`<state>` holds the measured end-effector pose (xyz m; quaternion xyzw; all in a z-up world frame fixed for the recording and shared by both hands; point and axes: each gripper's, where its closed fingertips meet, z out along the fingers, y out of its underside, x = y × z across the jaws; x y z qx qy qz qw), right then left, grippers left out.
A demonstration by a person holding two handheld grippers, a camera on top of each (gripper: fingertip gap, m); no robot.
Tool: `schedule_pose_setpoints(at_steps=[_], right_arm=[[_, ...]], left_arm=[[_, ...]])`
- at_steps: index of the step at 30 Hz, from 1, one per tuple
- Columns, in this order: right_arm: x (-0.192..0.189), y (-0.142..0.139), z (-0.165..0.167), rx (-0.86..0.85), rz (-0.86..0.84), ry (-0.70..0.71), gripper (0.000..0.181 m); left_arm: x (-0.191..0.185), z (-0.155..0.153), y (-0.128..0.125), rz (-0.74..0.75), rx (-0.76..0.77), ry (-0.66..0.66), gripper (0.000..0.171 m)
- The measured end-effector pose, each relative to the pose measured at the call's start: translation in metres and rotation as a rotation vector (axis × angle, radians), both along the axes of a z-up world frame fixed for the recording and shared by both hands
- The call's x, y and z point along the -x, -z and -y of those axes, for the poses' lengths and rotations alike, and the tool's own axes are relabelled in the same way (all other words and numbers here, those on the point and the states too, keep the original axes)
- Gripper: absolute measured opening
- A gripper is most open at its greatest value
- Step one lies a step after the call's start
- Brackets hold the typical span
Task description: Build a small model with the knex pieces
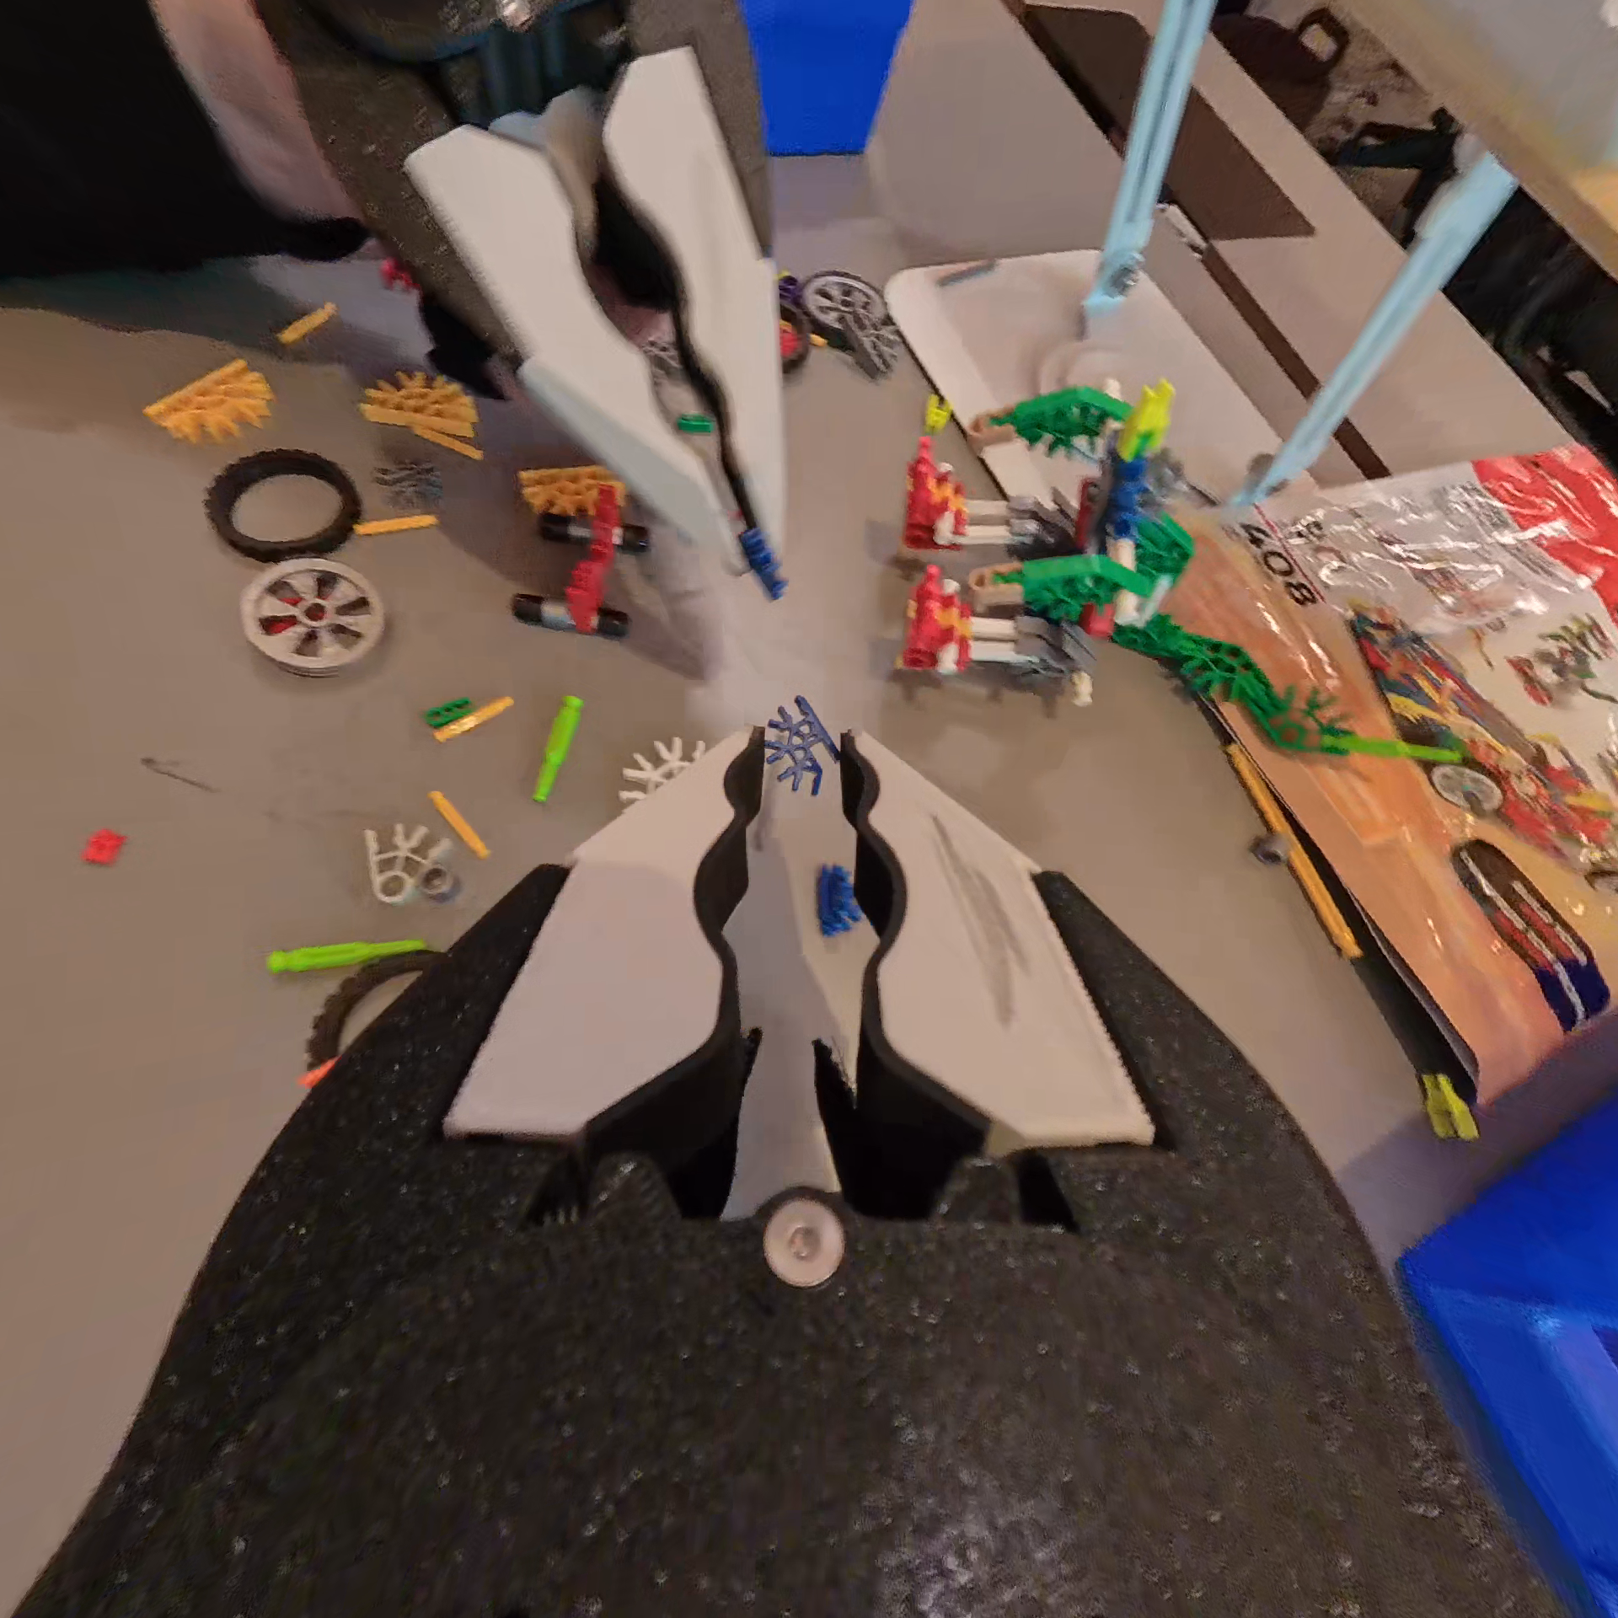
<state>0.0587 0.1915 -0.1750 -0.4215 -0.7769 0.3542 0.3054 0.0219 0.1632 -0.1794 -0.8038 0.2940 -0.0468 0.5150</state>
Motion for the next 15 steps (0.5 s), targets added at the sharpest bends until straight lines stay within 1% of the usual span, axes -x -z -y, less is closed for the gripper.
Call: schedule_pose_setpoints(at_steps=[3, 6, 10, 15], right_arm=[[0.003, 0.006, -0.018, 0.019, -0.014, 0.042, 0.016], [0.005, 0.013, -0.026, 0.042, -0.011, 0.052, 0.016], [0.005, 0.018, -0.033, 0.048, -0.004, 0.065, 0.016], [-0.001, 0.023, -0.046, 0.062, -0.001, 0.105, 0.016]], left_arm=[[-0.014, -0.007, 0.019, -0.002, 0.077, 0.022, 0.001], [-0.026, -0.016, 0.033, -0.007, 0.140, 0.041, 0.001], [-0.041, -0.033, 0.046, -0.014, 0.207, 0.047, 0.001], [-0.045, -0.037, 0.055, -0.060, 0.278, 0.051, 0.001]])
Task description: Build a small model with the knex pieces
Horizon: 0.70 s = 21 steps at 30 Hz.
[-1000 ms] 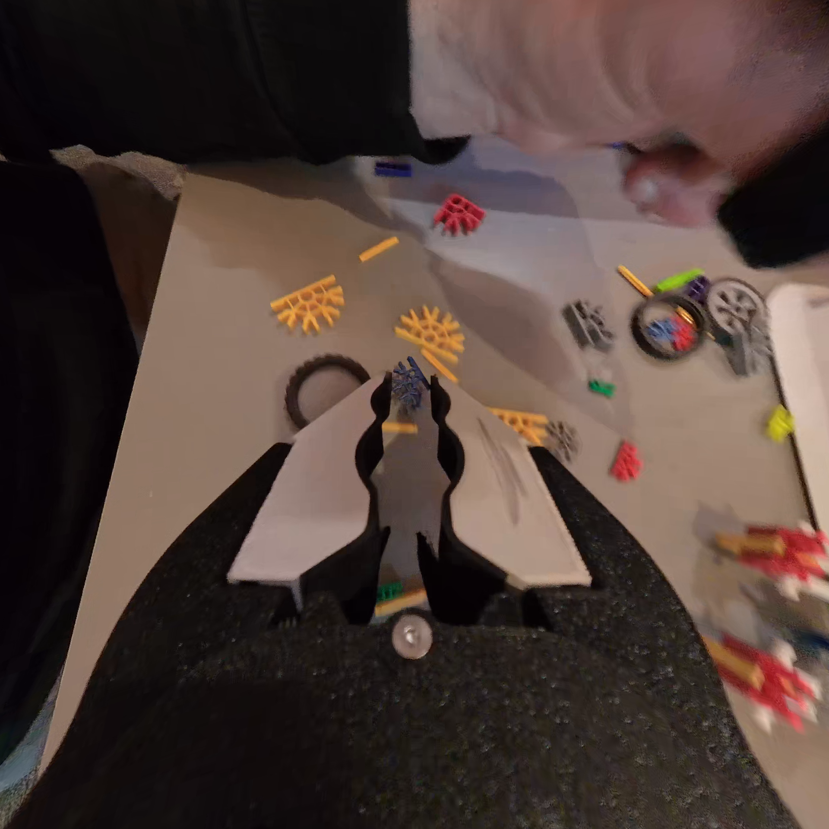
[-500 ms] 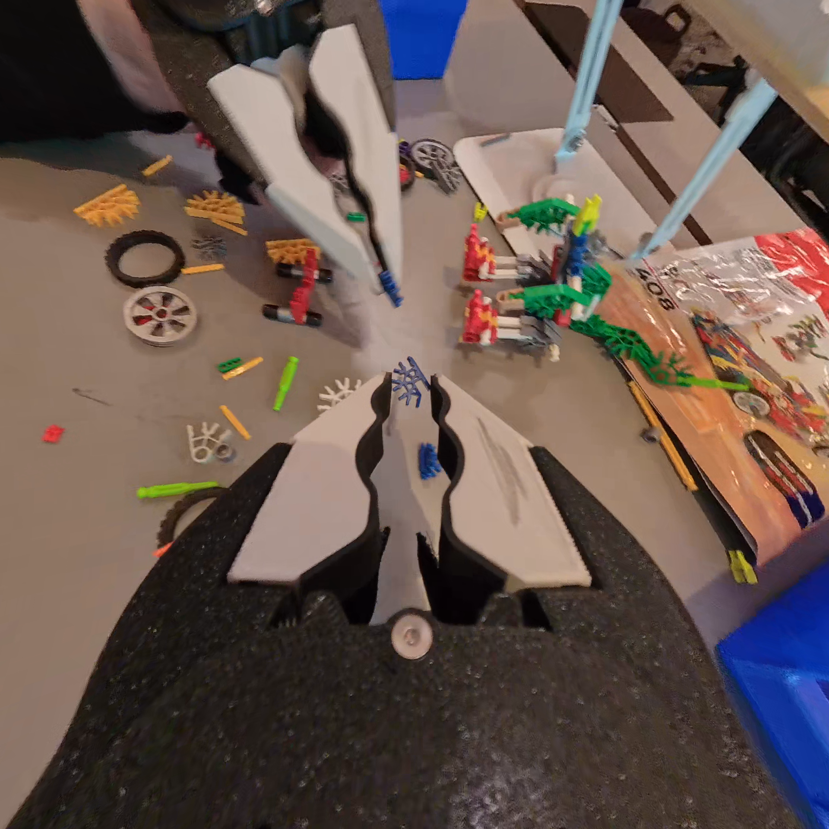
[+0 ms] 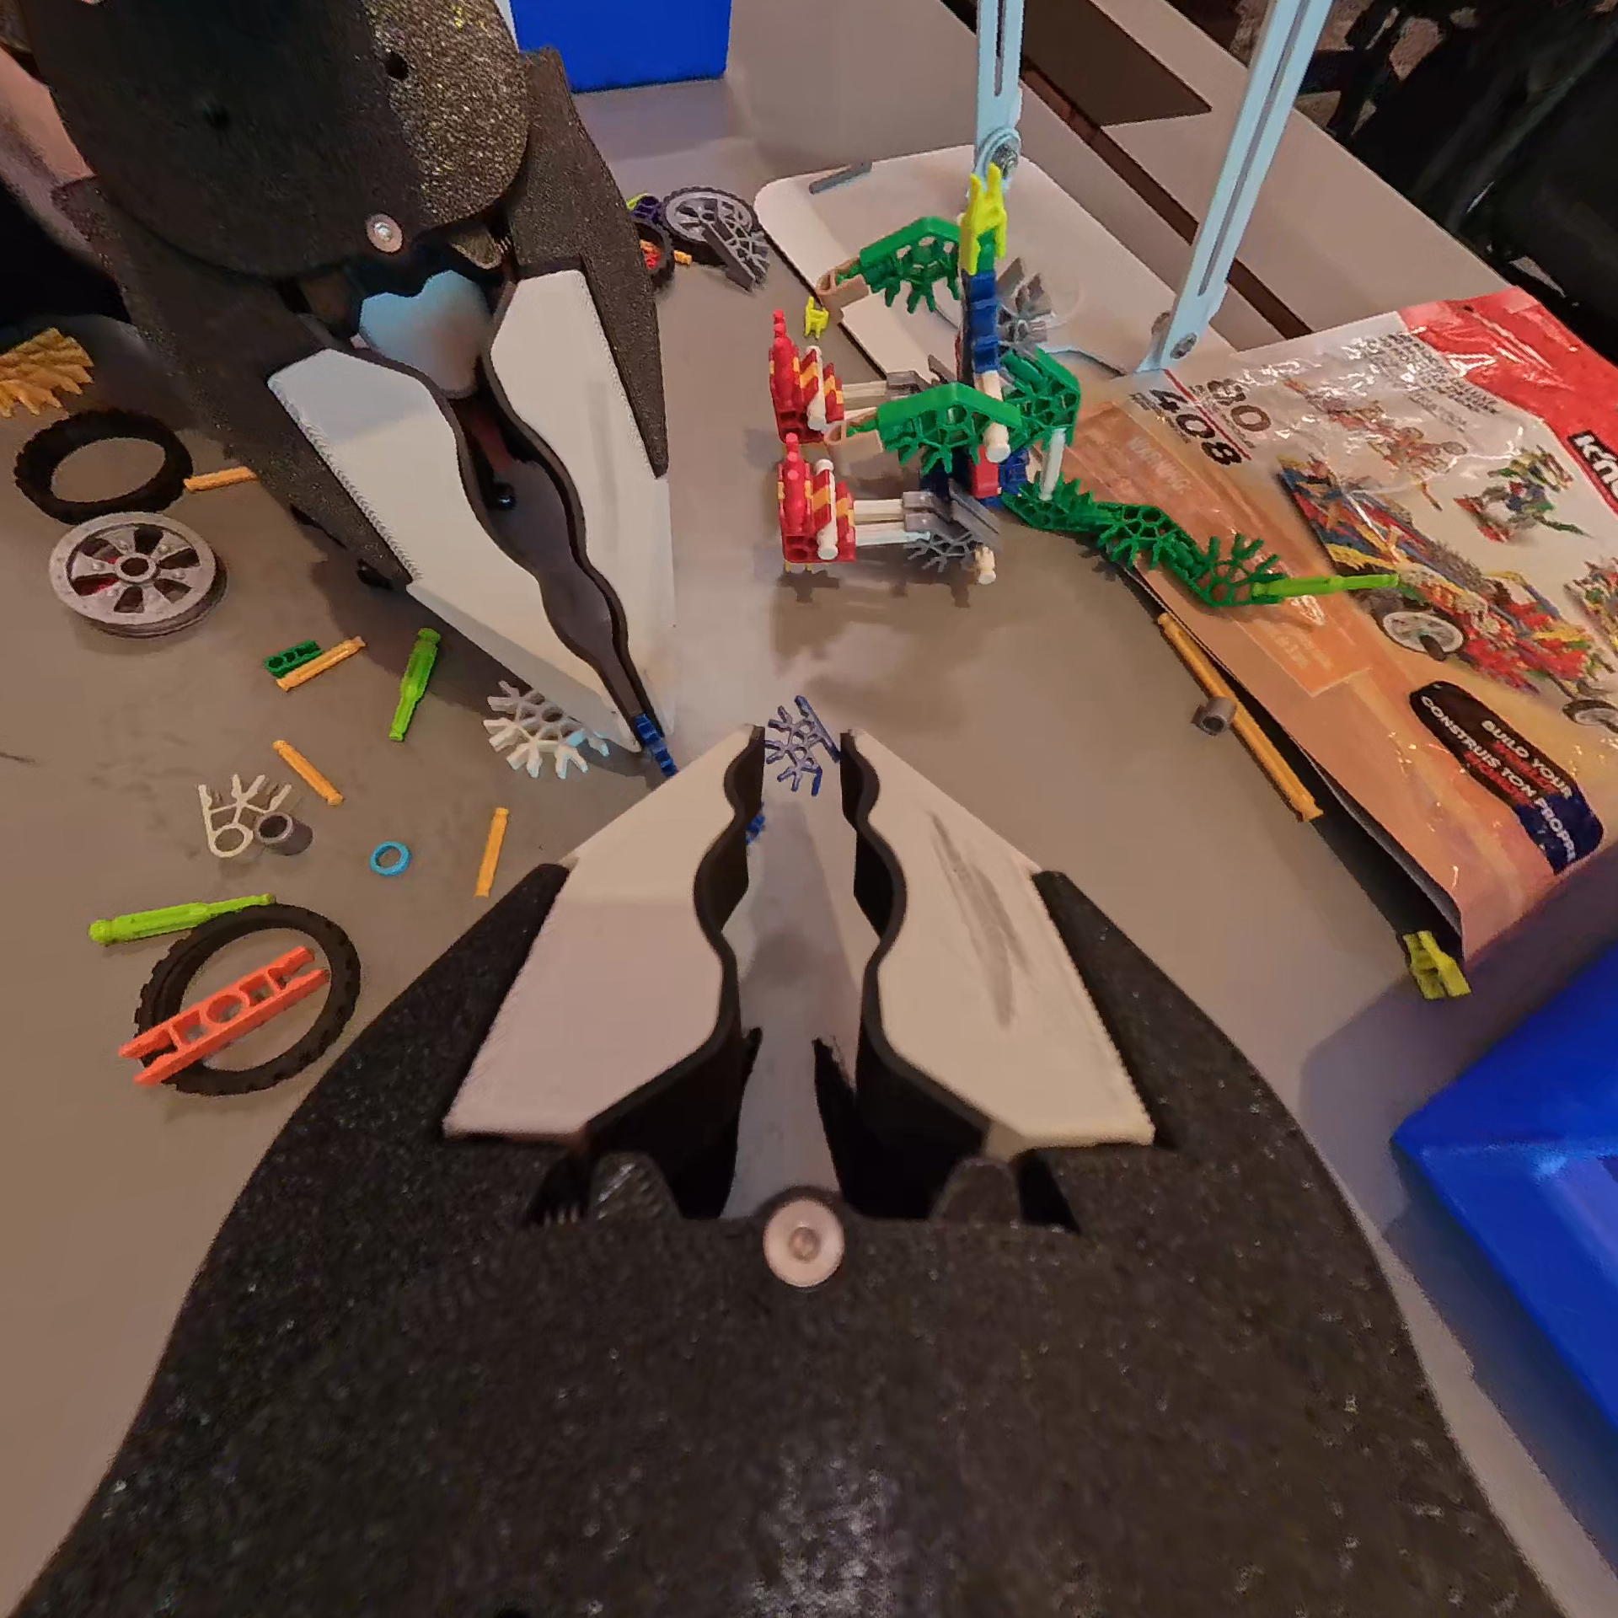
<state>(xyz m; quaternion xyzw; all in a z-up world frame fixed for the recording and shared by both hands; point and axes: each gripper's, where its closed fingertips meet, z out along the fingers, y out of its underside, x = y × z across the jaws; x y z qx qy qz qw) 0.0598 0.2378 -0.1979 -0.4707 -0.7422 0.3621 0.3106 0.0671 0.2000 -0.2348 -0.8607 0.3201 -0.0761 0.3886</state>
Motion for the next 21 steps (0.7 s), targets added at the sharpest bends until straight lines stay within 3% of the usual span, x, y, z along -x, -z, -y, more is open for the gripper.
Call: schedule_pose_setpoints(at_steps=[7, 14, 21], right_arm=[[-0.001, 0.000, -0.004, 0.009, -0.007, 0.006, 0.016], [-0.003, -0.001, -0.009, 0.034, -0.017, 0.020, 0.016], [-0.004, 0.003, -0.007, 0.024, -0.005, 0.009, 0.016]], left_arm=[[-0.012, -0.006, -0.007, -0.058, 0.033, 0.081, 0.001], [-0.016, -0.009, 0.016, -0.106, 0.160, 0.174, 0.001], [-0.012, -0.007, 0.018, -0.087, 0.161, 0.154, 0.003]])
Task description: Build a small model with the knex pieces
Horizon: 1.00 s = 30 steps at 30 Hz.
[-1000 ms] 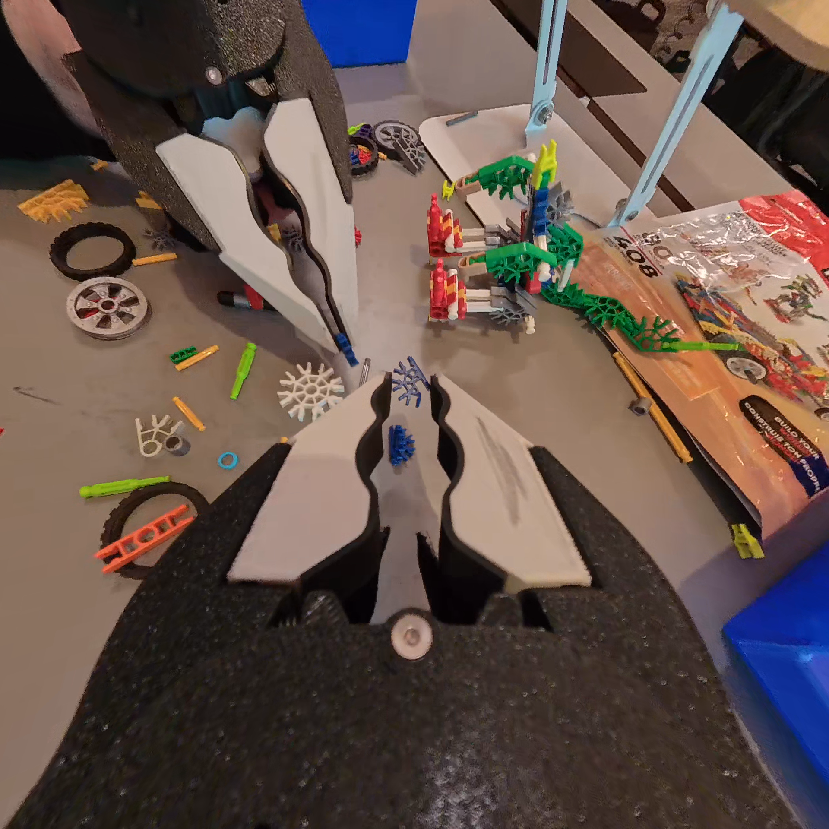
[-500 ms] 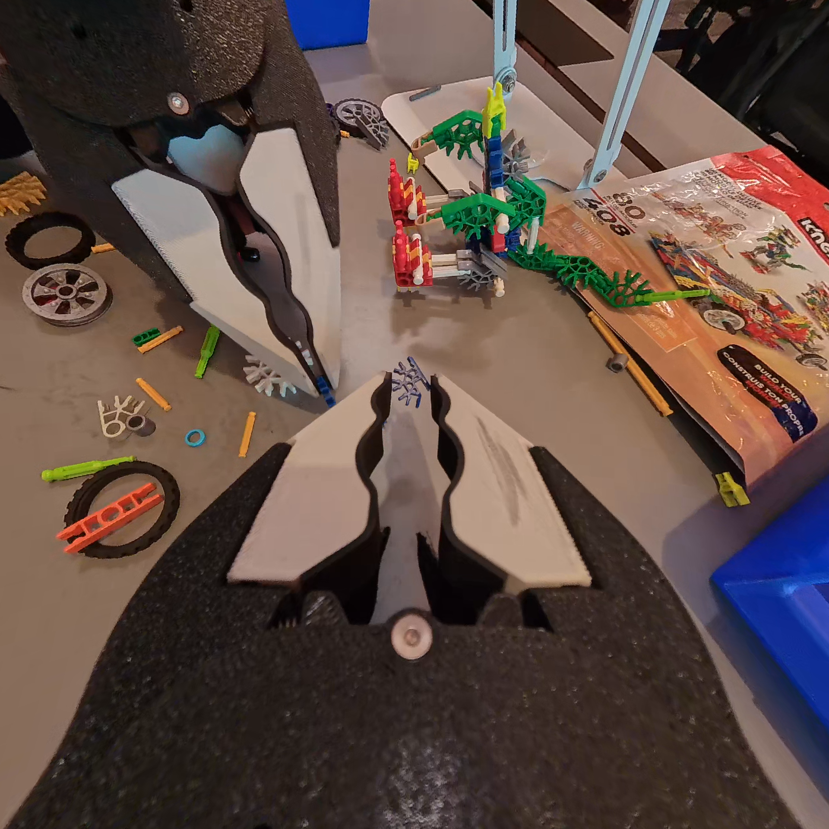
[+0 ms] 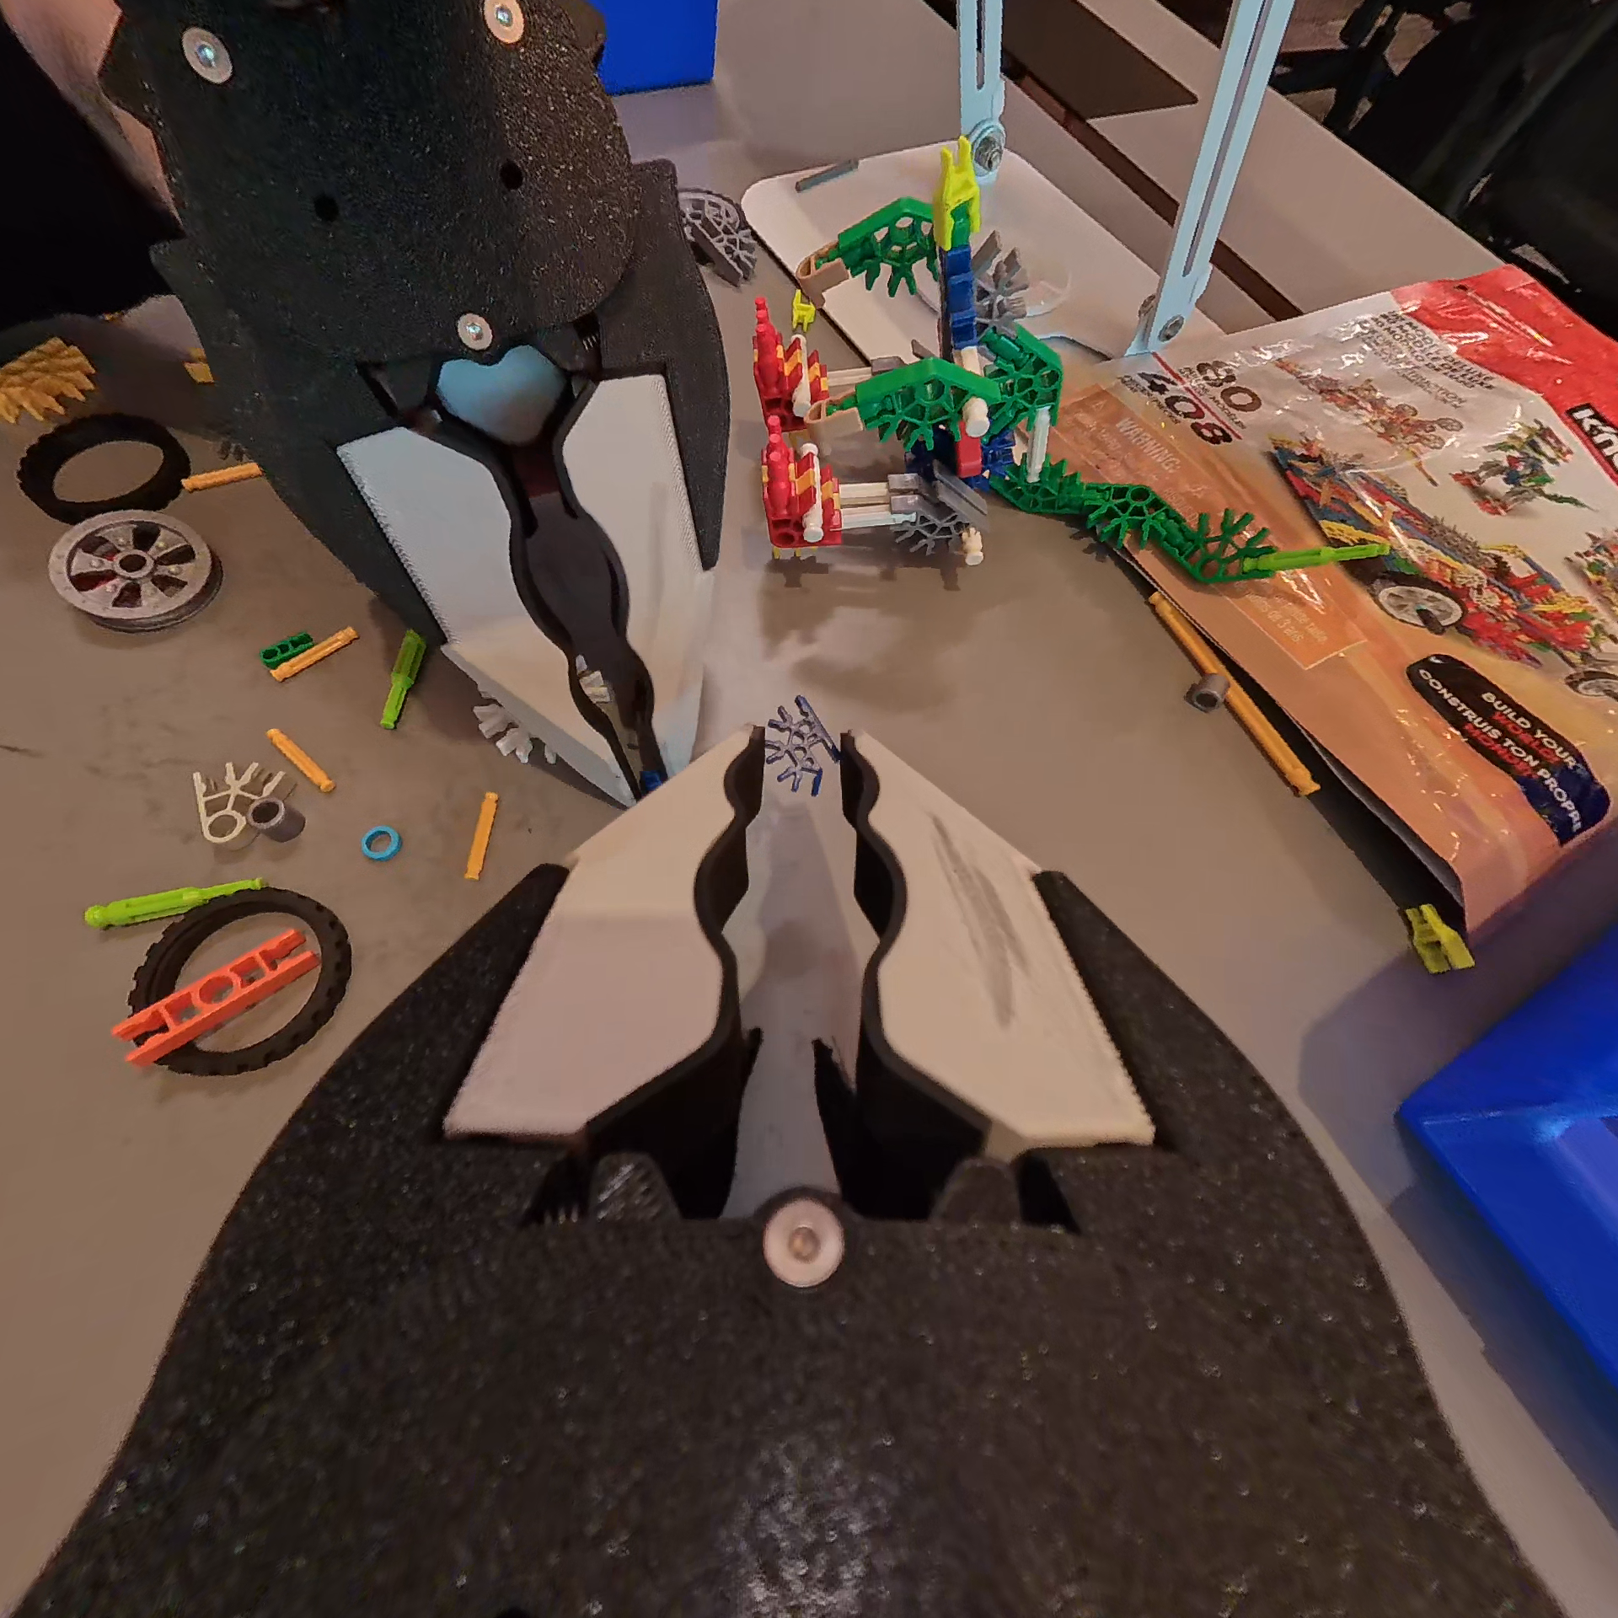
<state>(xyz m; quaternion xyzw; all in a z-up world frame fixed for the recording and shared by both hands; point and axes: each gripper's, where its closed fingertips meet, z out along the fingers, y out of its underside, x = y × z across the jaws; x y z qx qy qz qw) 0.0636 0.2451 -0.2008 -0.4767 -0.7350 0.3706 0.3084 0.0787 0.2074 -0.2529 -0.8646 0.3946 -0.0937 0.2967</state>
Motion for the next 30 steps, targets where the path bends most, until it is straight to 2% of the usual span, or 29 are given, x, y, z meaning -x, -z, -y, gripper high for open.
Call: schedule_pose_setpoints(at_steps=[10, 18, 24, 30], right_arm=[[-0.002, -0.009, 0.005, 0.057, -0.044, -0.031, 0.016], [0.005, -0.026, 0.006, 0.238, -0.111, -0.014, 0.016], [0.007, -0.033, 0.003, 0.301, -0.144, 0.002, 0.016], [0.007, -0.042, 0.002, 0.404, -0.171, -0.004, 0.015]], left_arm=[[0.008, -0.004, -0.026, 0.023, -0.114, -0.027, 0.008], [0.008, -0.031, -0.066, 0.055, -0.418, -0.099, 0.008], [0.008, -0.039, -0.081, 0.086, -0.529, -0.136, 0.013], [0.009, -0.043, -0.091, -0.011, -0.660, -0.131, 0.012]])
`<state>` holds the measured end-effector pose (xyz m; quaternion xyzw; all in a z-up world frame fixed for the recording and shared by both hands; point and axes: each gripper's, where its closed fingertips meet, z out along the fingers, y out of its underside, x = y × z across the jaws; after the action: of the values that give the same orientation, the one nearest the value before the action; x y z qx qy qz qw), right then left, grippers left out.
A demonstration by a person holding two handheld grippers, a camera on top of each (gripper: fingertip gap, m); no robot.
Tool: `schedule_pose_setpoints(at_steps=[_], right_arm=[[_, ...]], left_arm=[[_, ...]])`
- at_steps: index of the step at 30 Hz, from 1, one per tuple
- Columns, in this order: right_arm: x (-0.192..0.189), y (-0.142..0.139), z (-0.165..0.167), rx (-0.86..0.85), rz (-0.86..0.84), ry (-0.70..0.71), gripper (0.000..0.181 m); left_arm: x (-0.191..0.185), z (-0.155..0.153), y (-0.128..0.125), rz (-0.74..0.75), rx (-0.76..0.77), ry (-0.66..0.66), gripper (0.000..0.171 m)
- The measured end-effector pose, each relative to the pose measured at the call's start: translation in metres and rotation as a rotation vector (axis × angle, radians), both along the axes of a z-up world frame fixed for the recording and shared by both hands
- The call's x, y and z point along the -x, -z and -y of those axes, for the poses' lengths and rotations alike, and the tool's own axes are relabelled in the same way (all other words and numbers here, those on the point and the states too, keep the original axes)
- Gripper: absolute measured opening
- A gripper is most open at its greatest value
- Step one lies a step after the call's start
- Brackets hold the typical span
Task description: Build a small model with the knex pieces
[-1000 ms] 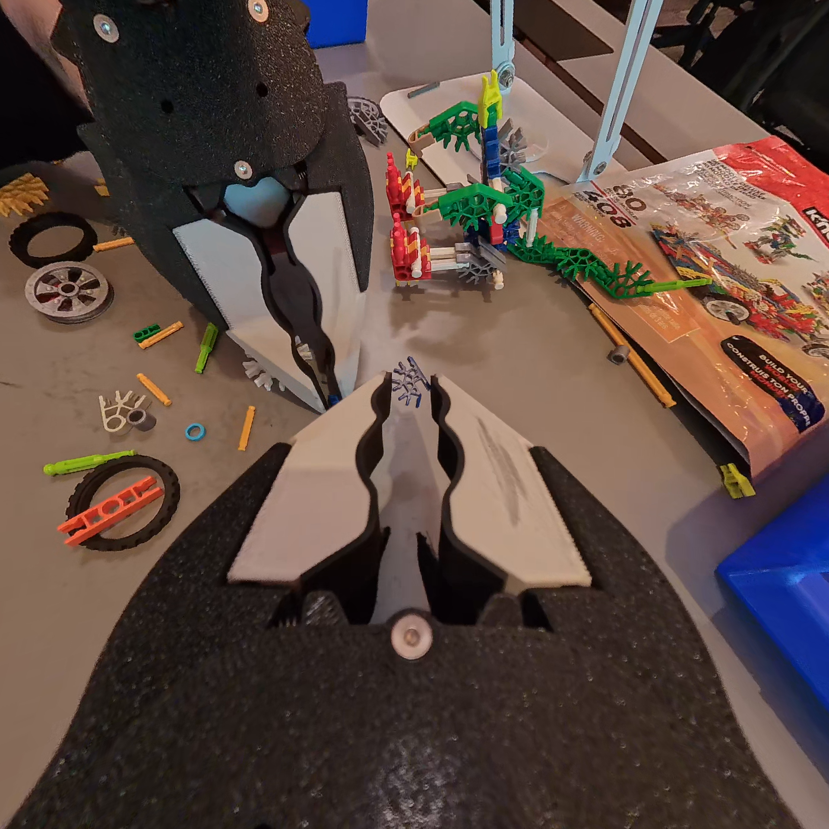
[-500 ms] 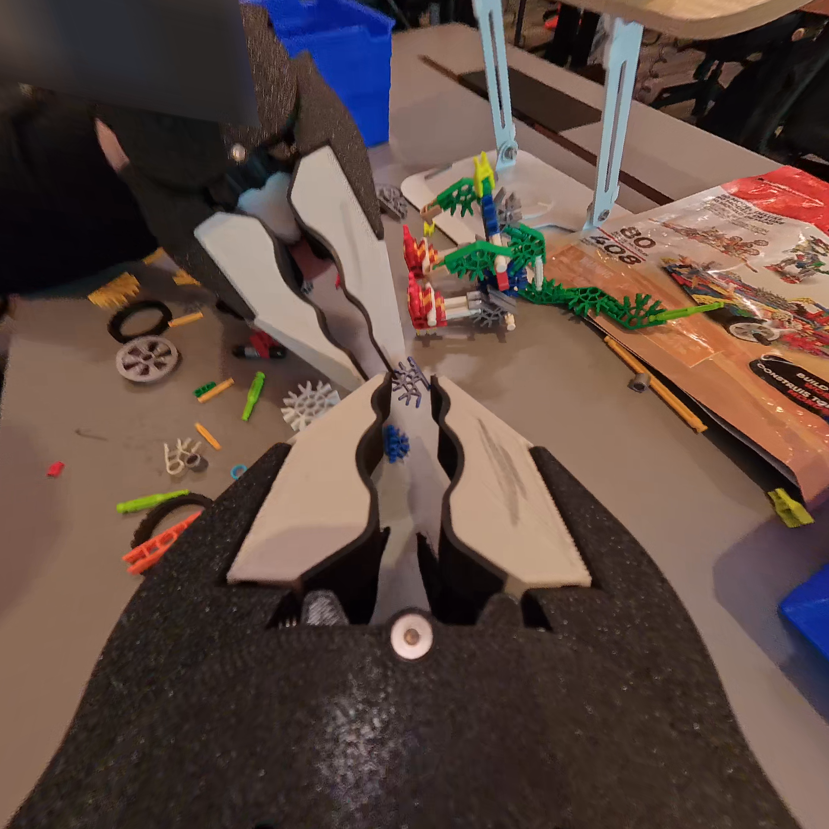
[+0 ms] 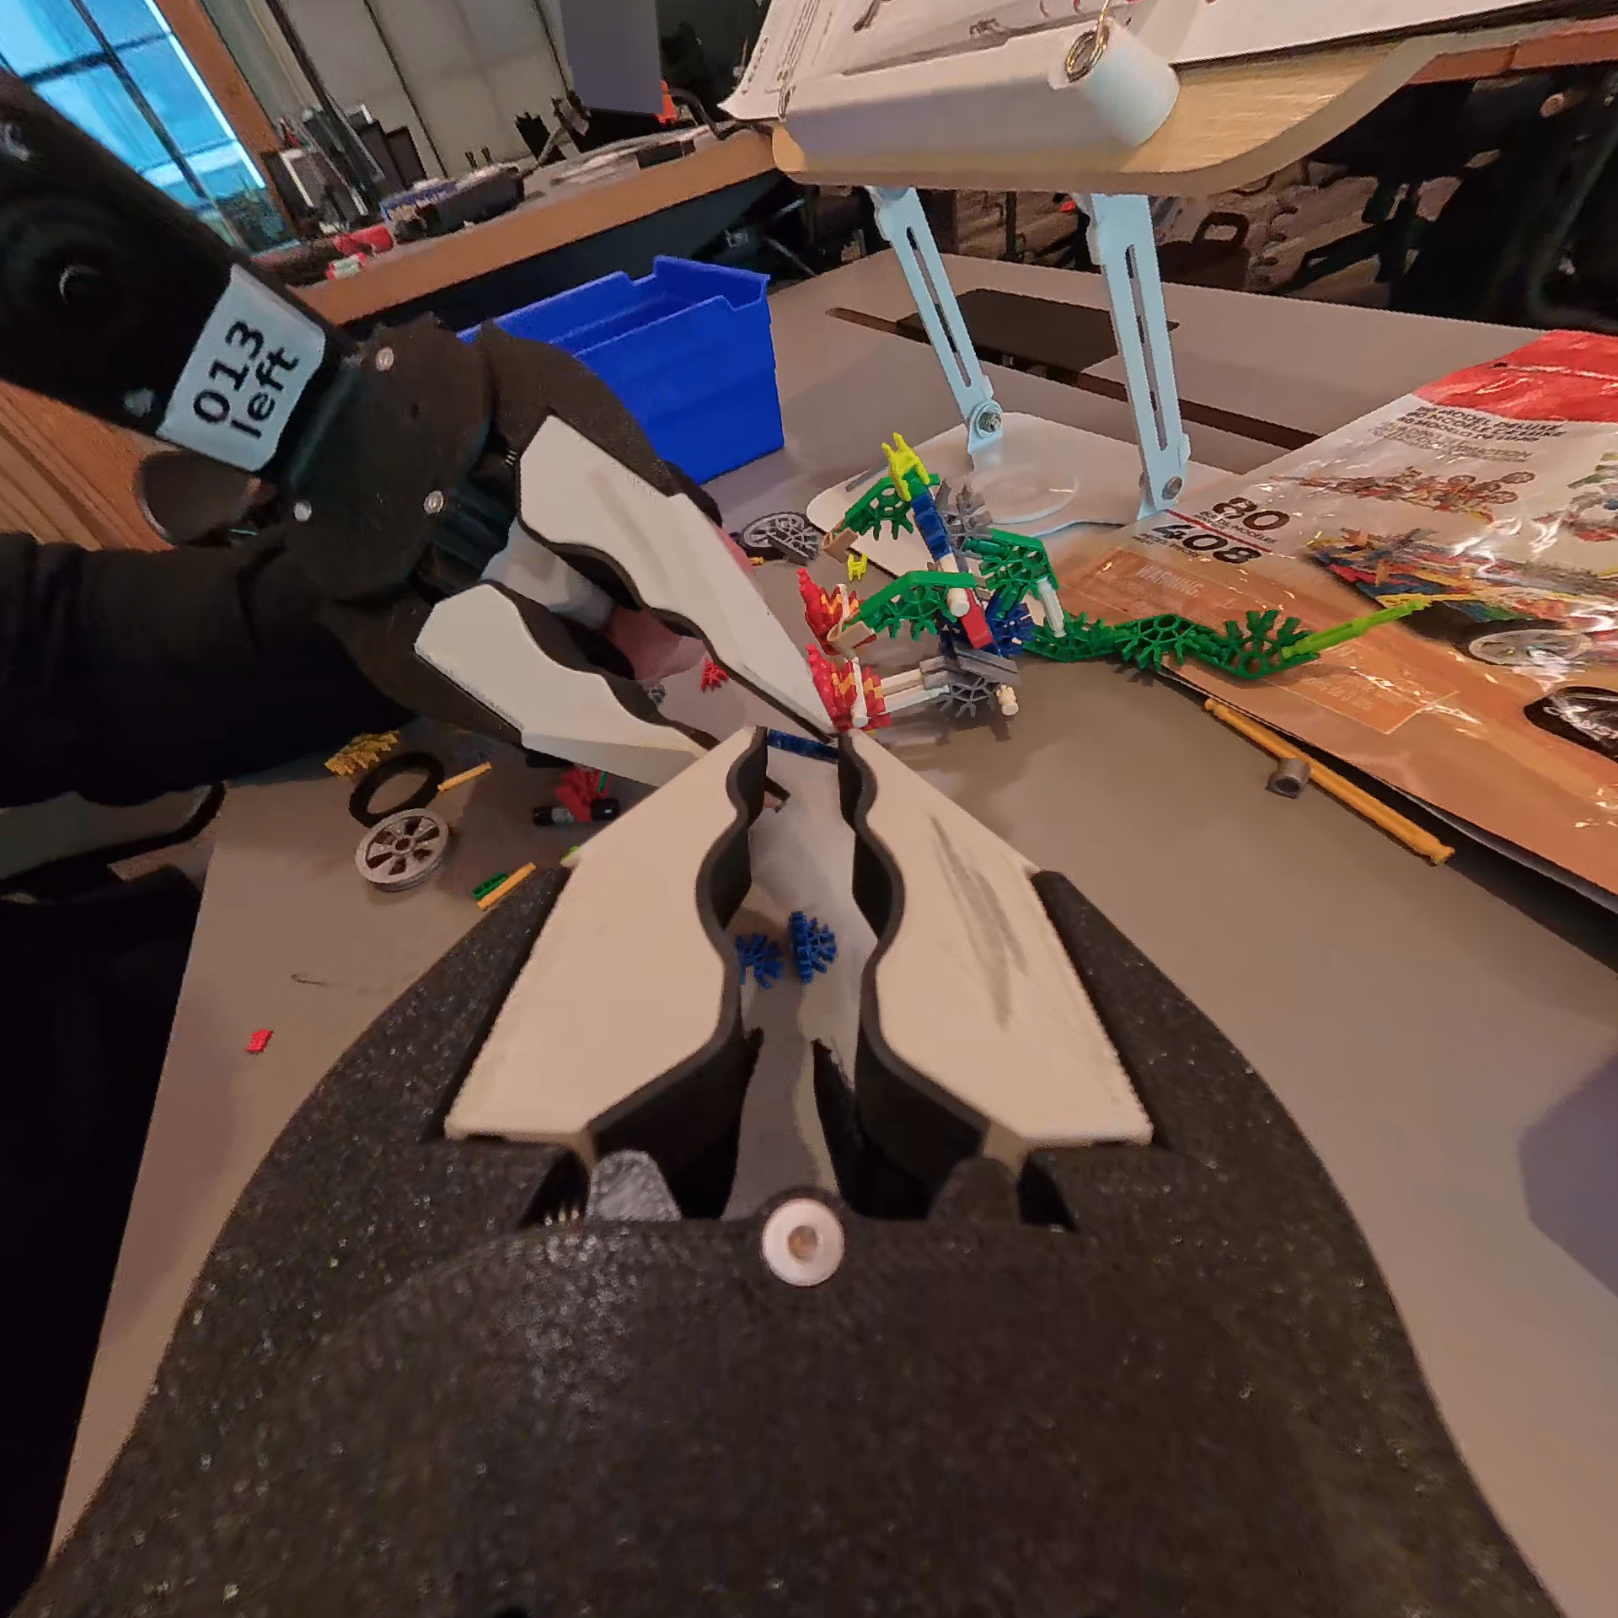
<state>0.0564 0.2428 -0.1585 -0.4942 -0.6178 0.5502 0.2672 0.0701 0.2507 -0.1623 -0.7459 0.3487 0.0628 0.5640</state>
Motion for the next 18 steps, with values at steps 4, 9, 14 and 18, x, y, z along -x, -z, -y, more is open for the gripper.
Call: schedule_pose_setpoints(at_steps=[4, 9, 14, 18], right_arm=[[0.000, -0.001, 0.000, 0.032, -0.003, -0.004, 0.015], [-0.001, -0.008, 0.000, 0.093, -0.027, -0.016, 0.015], [-0.002, -0.009, 0.000, 0.103, -0.030, -0.024, 0.014], [-0.006, -0.008, -0.001, 0.052, -0.025, -0.020, 0.014]], left_arm=[[0.004, -0.001, -0.002, -0.100, -0.065, -0.020, 0.012], [0.005, -0.001, -0.006, -0.152, -0.123, -0.030, 0.005], [0.007, -0.002, -0.008, -0.257, -0.186, -0.043, 0.001], [0.011, -0.002, -0.008, -0.435, -0.251, -0.073, 0.000]])
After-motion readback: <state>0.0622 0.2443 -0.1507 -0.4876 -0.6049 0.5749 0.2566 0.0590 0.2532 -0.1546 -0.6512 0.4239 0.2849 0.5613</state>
